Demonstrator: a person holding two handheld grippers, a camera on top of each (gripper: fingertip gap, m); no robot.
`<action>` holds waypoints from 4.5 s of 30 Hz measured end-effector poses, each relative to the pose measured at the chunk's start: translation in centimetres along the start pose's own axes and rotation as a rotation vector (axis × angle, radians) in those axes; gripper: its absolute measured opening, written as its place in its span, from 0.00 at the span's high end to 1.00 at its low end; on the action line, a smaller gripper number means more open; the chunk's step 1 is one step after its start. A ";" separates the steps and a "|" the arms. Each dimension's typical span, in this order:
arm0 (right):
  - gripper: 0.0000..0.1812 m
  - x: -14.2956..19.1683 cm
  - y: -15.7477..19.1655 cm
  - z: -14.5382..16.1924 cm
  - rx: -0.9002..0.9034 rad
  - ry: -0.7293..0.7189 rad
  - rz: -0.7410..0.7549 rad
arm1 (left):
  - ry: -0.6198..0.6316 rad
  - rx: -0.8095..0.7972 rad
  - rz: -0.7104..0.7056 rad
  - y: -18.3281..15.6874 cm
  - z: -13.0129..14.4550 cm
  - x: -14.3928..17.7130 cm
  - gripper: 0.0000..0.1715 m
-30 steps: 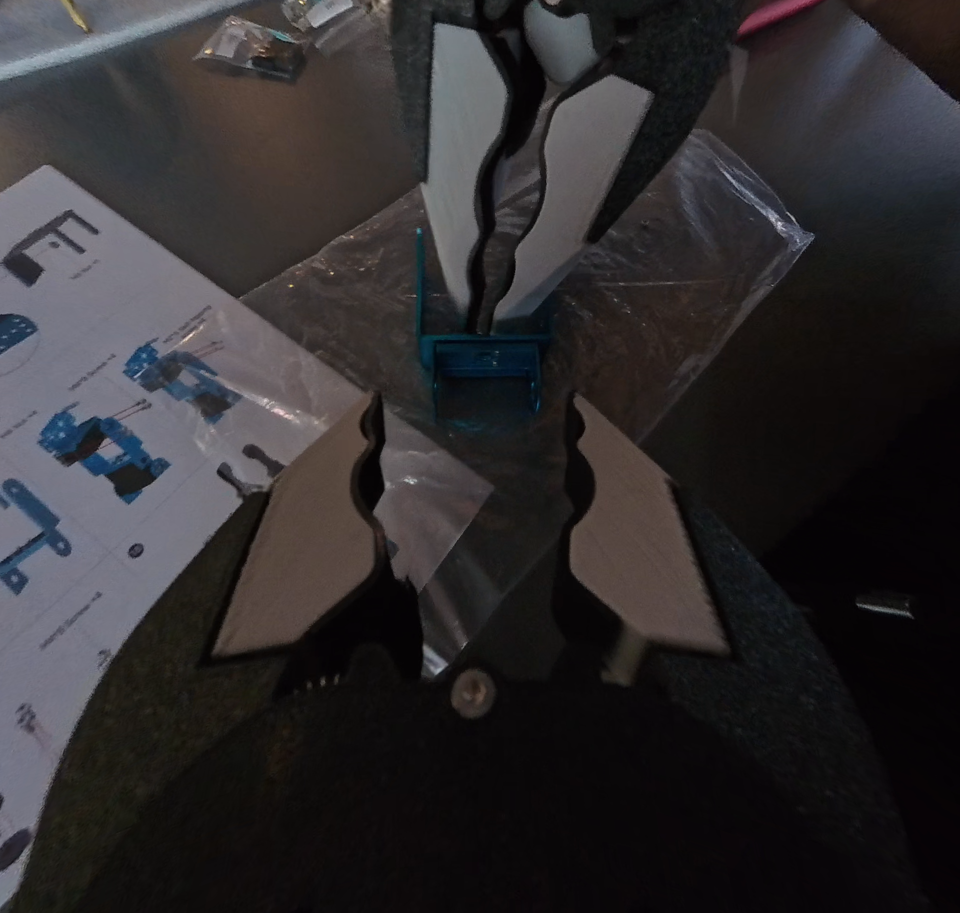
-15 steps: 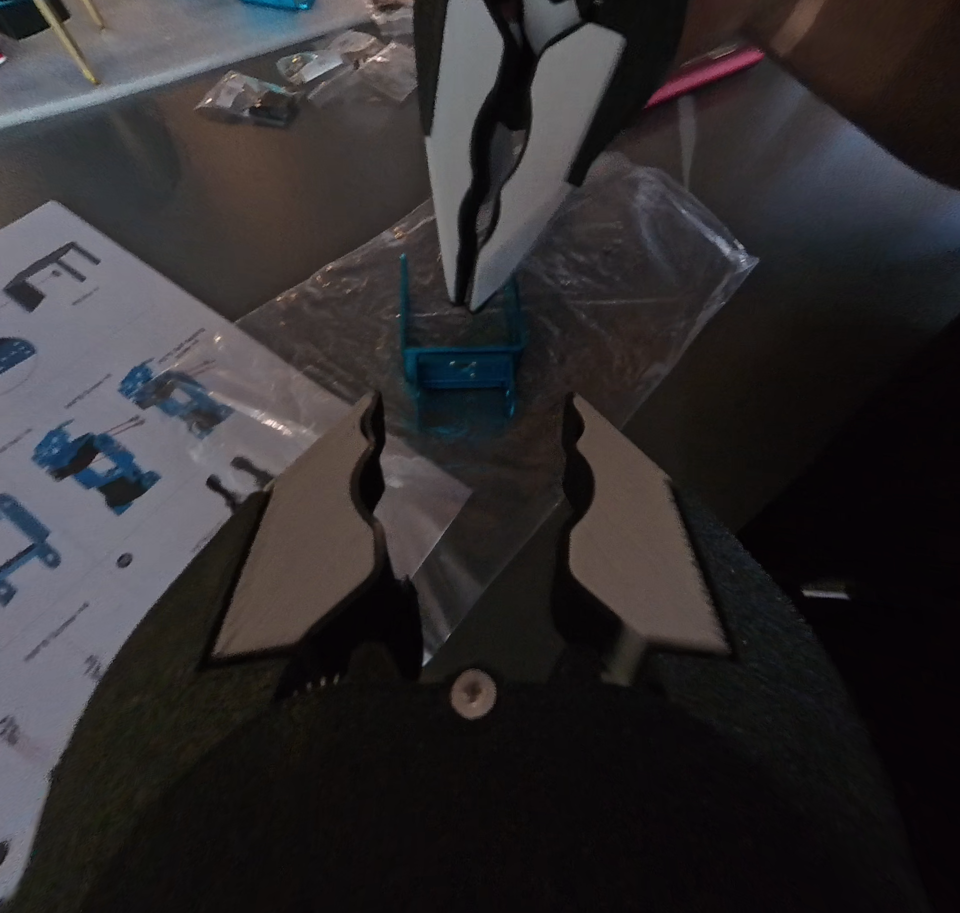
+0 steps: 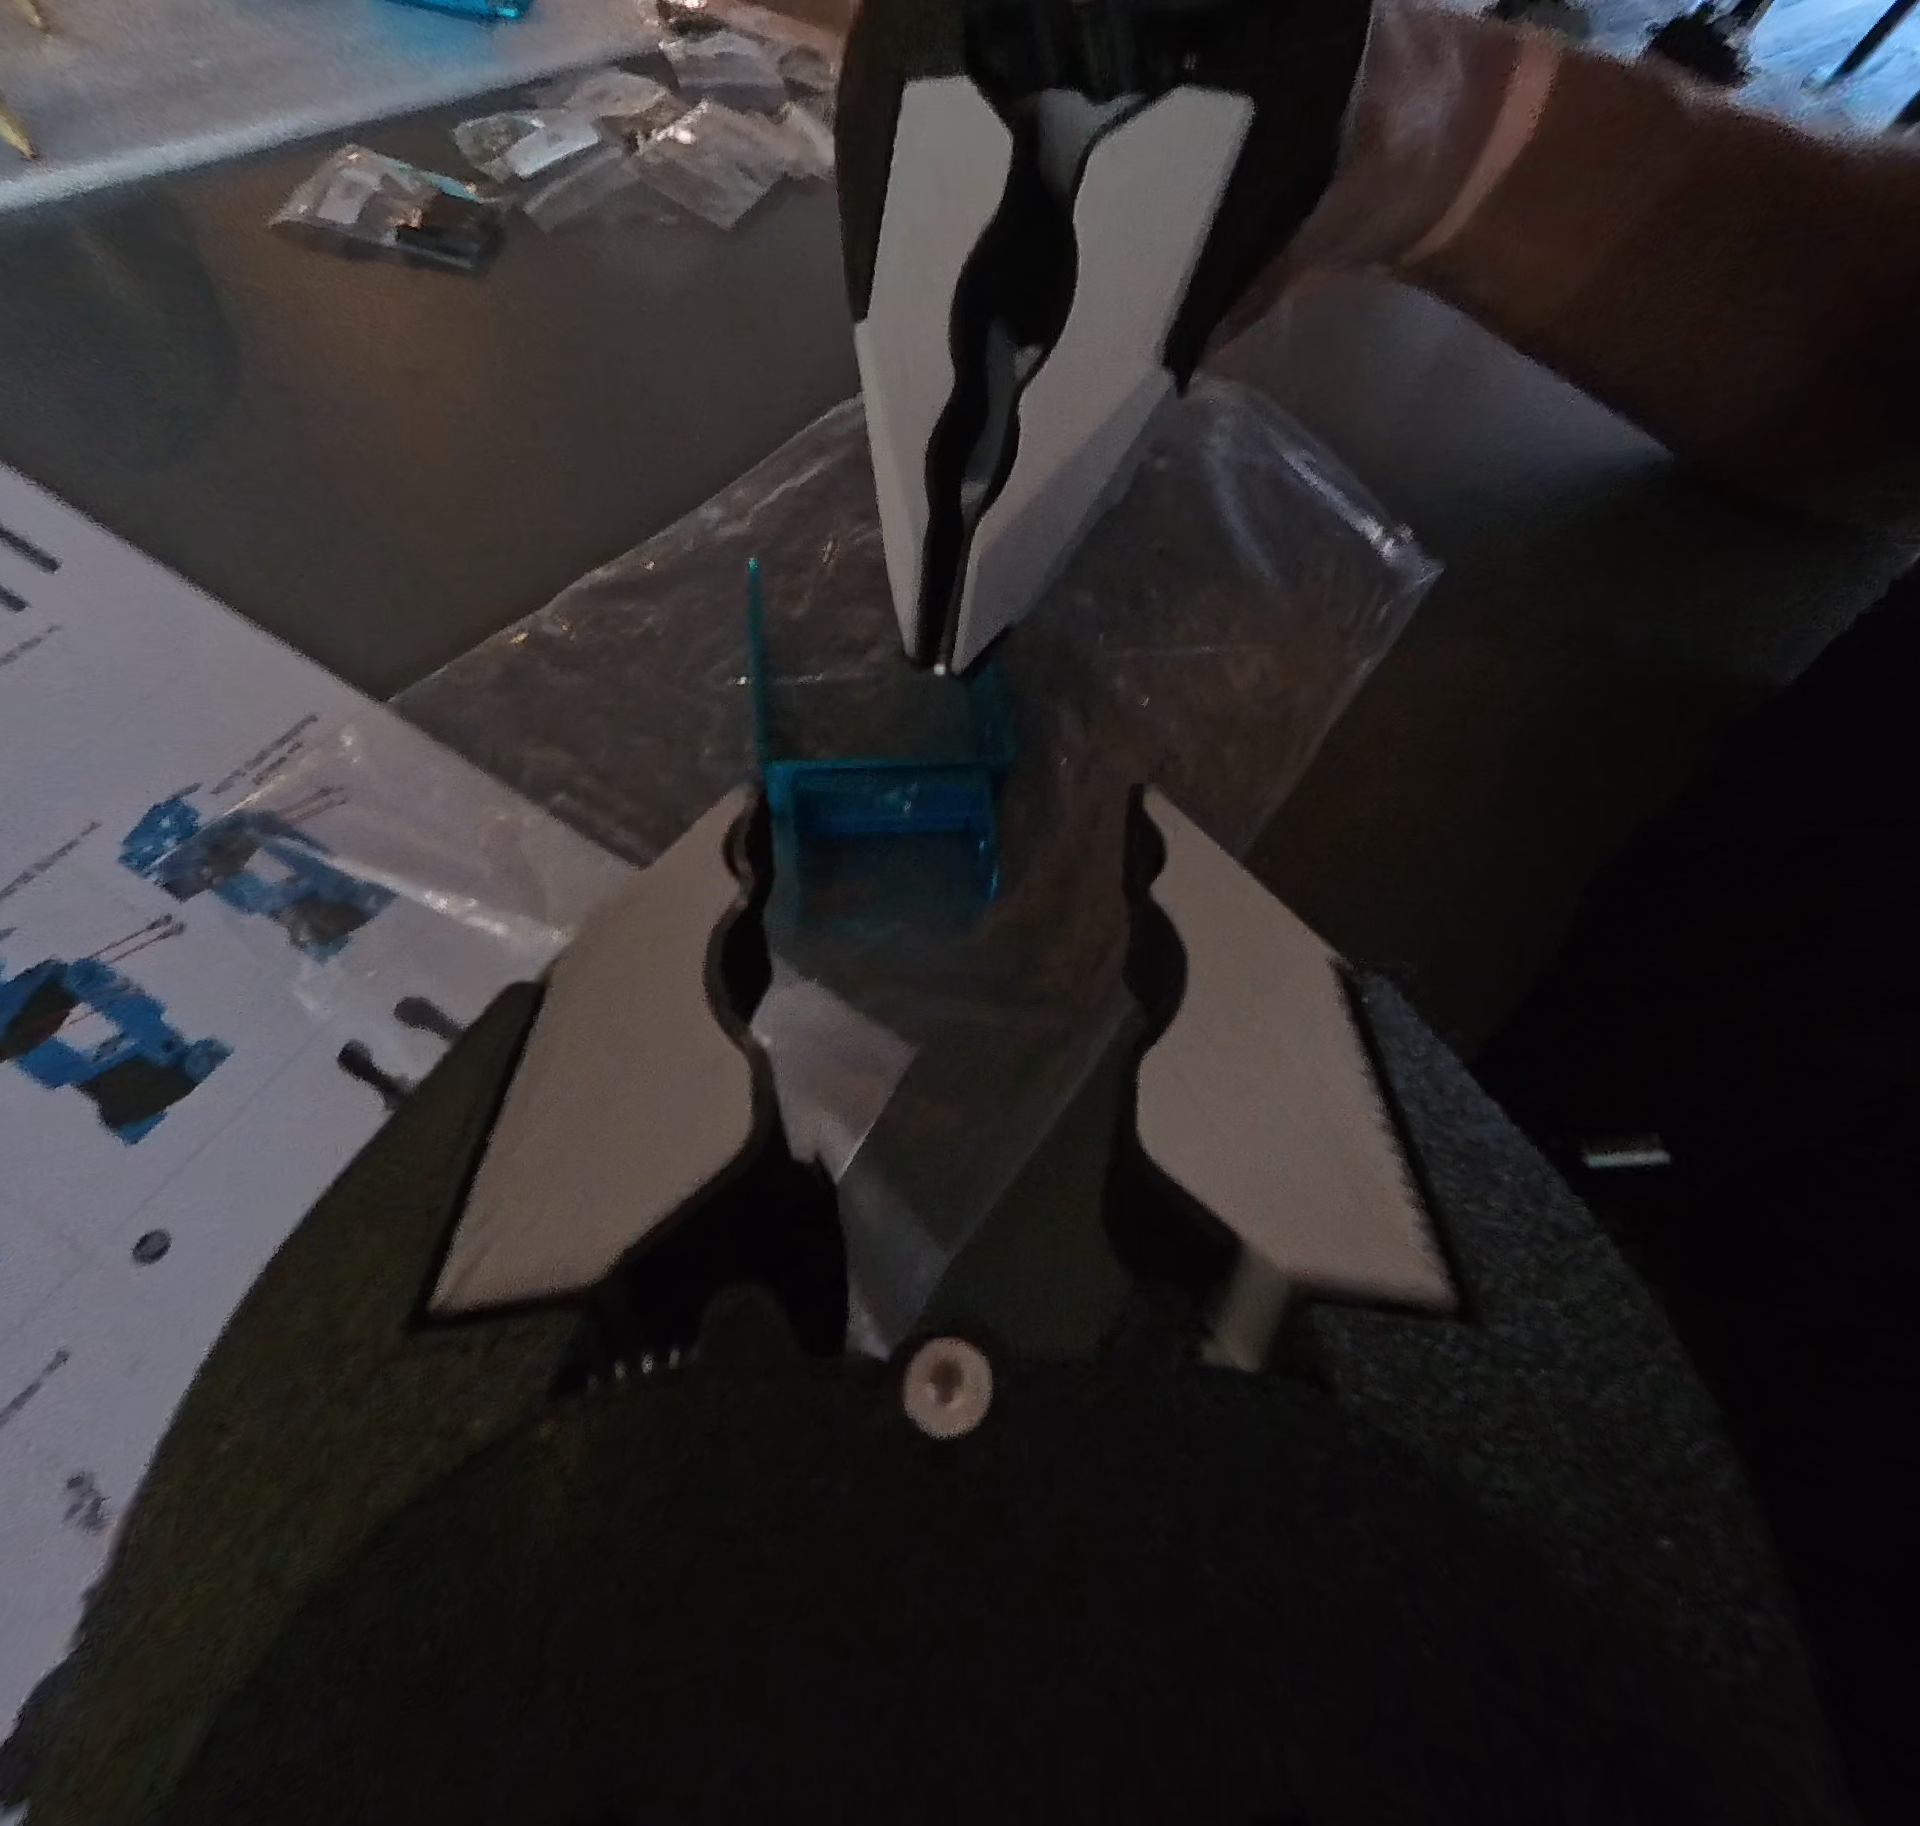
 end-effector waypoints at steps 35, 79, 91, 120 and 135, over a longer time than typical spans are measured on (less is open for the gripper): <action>0.98 5.4 -3.4 4.6 0.048 0.296 0.208 | 0.093 -0.061 0.104 -2.2 1.3 -0.7 0.60; 1.00 8.8 -2.4 9.1 -0.056 0.527 0.325 | 0.026 -0.077 0.051 -1.2 1.9 0.7 0.60; 1.00 8.4 -3.4 7.9 0.033 0.320 0.517 | 0.076 -0.083 0.037 -1.1 2.1 -0.6 0.60; 0.94 8.1 -4.3 8.7 0.092 0.565 0.406 | 0.119 -0.138 0.067 -2.4 2.7 -1.9 0.60; 0.96 7.0 -4.0 8.6 0.132 0.730 0.229 | 0.088 -0.108 0.047 -2.2 2.8 -1.1 0.60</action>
Point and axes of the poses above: each gripper's, where its closed fingertips meet, x back along the fingers, z out of its underside, y = z × x across the jaws, the point moved 1 cm from there along x, back along the fingers, and after that the axes turned 1 degree about x, right-handed, at the moved point
